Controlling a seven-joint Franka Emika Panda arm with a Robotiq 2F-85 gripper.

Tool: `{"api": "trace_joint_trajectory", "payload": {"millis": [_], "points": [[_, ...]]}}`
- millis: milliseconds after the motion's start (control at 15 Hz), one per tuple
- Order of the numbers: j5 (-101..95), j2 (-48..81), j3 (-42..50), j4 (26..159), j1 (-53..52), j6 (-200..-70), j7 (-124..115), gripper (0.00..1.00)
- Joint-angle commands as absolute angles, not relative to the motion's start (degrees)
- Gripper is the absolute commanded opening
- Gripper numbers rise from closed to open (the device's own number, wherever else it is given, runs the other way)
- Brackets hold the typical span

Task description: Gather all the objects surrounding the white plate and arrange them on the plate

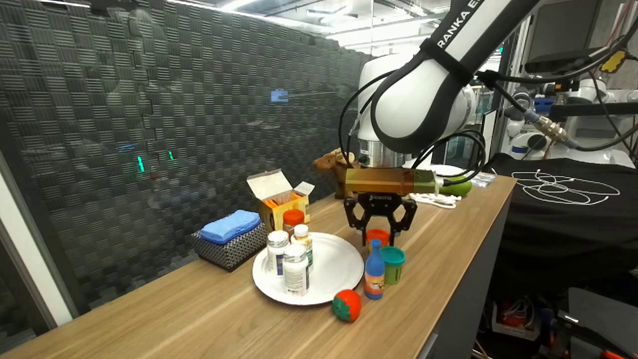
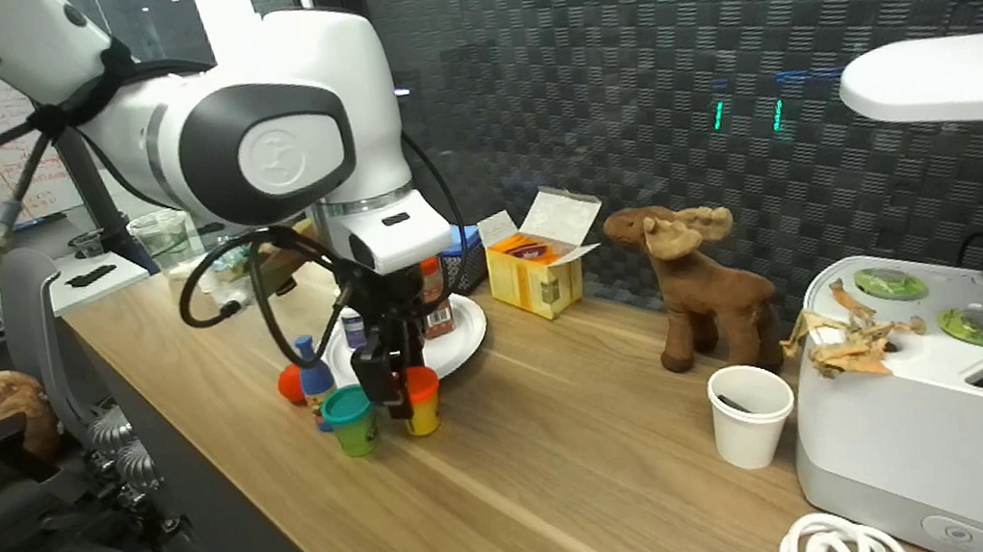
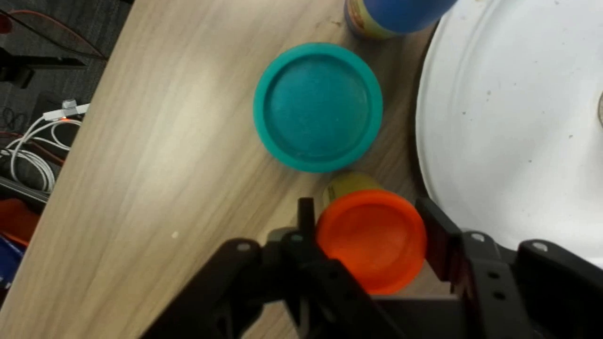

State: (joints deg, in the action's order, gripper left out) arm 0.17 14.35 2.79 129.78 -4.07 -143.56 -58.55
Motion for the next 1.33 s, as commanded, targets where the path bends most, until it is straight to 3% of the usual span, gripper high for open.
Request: {"api": "trace_joint_trajectory", "payload": {"millis": [0,467,1267], "points": [[-5.0,11.4,4.8,129.5,-6.5,-142.3,-66.0,0.29],[-15.4,11.3,4.5,120.9,-7.8,-133.4,-83.1,0.29],[7.7,27.1,1.0,104.9,-5.6,-134.3,-81.9,0.29]]}}
